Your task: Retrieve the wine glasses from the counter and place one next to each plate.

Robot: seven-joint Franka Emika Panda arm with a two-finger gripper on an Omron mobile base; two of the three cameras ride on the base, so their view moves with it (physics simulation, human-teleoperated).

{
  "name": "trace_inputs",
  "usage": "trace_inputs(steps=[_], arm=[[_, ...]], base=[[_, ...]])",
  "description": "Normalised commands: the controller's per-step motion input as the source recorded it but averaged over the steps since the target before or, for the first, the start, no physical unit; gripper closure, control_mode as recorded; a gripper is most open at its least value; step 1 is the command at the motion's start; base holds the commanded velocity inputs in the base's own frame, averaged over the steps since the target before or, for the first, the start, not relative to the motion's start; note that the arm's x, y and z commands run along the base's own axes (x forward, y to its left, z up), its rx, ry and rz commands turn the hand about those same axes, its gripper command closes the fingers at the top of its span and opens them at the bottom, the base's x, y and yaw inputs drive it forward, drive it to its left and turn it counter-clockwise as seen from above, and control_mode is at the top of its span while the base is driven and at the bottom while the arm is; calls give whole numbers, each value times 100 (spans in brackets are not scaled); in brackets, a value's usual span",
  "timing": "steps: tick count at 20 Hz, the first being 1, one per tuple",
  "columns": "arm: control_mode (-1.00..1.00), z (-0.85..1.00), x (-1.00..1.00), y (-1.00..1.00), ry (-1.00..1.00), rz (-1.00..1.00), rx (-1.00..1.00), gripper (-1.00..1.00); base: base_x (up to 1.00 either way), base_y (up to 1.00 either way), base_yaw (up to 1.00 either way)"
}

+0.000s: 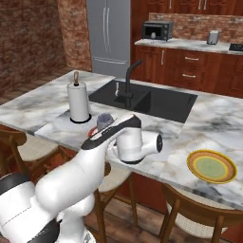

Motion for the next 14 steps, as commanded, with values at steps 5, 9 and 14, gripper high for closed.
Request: trace_inputs(steps=[5,9,14], arm=[[-100,-34,100,-15,4,19,0,100],[-100,-33,99,-13,5,17,0,100],[-100,-29,75,-22,2,14,0,100]], base=[[0,0,0],[0,0,0],[0,0,0]])
